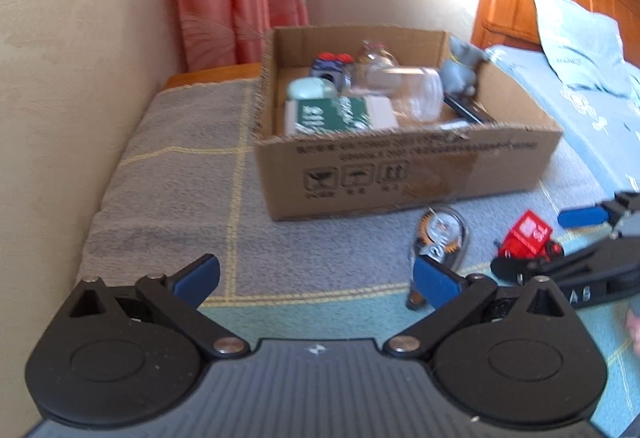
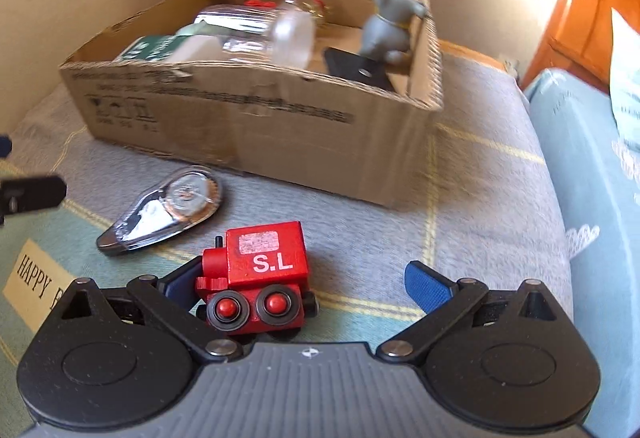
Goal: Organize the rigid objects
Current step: 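Move right tool to red S.L toy train while left tool approaches correction-tape dispenser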
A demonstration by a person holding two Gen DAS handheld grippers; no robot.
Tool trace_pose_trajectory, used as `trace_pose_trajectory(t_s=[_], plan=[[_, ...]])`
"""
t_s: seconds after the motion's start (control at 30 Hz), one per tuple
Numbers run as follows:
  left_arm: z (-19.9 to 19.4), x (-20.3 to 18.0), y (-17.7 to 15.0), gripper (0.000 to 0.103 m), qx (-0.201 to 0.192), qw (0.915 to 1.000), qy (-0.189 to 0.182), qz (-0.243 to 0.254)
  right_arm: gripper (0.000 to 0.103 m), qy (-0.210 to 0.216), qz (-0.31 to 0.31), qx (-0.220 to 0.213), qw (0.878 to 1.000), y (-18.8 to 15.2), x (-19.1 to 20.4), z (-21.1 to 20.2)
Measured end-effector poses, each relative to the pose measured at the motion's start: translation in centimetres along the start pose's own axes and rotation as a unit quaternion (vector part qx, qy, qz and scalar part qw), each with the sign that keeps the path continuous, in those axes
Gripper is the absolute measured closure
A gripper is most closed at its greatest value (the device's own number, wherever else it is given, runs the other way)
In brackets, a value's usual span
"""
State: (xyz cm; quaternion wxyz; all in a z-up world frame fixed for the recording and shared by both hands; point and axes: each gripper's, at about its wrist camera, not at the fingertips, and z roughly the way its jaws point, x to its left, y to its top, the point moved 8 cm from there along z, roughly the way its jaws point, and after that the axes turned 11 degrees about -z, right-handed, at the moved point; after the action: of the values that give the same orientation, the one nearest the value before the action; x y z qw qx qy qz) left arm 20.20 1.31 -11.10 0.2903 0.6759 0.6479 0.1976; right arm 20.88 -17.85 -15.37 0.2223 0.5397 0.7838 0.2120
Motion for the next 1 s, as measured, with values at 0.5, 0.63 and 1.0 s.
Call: trace_pose_trajectory(t_s=[0.5, 0.63, 1.0], plan=[[3.1, -0.7, -2.2, 0.000, 0.056, 0.9983, 0.008, 0.012, 0.000, -0.001, -0.005, -0.004, 1.000, -0.2, -0.8, 0.1], [3.5, 0.5, -1.5, 0.001, 0.048, 0.9985, 0.026, 0.002, 0.000, 0.001, -0.006, 0.000, 1.000, -0.1, -0.7, 0.0], [4.8, 1.2, 0.6, 0.001, 0.032, 0.9970, 0.070, -0.007, 0.000, 0.013, -0.026, -0.004, 1.000, -0.7, -0.5, -0.4]])
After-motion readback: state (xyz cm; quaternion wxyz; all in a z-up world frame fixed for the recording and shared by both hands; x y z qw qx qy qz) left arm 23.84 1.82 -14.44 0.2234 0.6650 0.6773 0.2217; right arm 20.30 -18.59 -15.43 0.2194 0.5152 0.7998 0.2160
